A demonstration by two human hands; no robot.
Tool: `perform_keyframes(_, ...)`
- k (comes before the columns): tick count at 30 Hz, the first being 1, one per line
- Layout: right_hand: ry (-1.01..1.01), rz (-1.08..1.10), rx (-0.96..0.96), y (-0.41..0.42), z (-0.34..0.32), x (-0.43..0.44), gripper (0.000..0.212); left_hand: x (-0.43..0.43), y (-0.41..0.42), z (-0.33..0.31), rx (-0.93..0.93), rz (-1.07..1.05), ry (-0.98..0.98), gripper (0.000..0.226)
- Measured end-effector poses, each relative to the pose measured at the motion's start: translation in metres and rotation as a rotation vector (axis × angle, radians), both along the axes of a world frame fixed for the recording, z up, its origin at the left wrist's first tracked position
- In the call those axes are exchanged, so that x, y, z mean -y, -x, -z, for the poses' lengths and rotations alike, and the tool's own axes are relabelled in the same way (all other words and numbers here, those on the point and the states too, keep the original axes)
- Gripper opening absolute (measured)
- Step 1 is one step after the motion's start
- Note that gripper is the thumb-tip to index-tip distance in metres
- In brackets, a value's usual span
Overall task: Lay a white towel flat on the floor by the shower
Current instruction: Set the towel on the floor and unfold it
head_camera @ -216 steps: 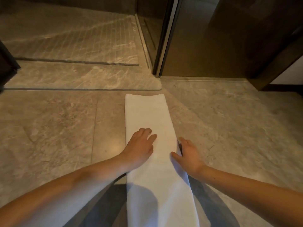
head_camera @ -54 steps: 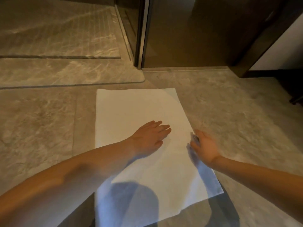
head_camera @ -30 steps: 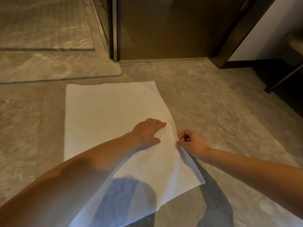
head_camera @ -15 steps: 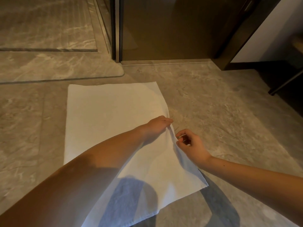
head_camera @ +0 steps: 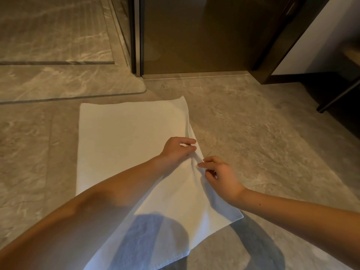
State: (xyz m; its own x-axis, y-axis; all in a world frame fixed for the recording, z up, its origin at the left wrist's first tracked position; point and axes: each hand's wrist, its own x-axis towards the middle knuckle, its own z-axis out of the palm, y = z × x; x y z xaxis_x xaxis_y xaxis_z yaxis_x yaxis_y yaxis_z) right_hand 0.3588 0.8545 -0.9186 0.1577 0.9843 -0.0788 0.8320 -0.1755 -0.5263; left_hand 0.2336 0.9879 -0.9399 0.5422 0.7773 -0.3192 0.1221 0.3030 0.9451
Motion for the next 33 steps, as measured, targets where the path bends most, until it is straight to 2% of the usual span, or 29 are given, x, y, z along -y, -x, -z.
perform_keyframes(7, 0.003, -0.016, -0.112, 0.035, -0.003, -0.008, 0.037, -0.003, 0.03, -0.002, -0.044, -0.057, -0.049, 0.033)
perform_keyframes(14, 0.104, 0.105, -0.286, 0.062, -0.018, -0.017, 0.044, -0.023, 0.07, -0.01, -0.097, 0.076, 0.064, 0.046)
perform_keyframes(17, 0.177, 0.11, -0.367, 0.076, -0.024, -0.022, 0.048, -0.032, 0.088, -0.014, -0.134, 0.144, 0.044, 0.053)
perform_keyframes(27, 0.277, 0.054, -0.831, 0.13, -0.051, -0.042, 0.054, -0.045, 0.155, -0.052, -0.087, 0.17, -0.011, 0.064)
perform_keyframes(33, 0.329, -0.05, -0.965, 0.176, -0.073, -0.056, 0.057, -0.048, 0.219, -0.077, -0.061, 0.161, -0.061, 0.067)
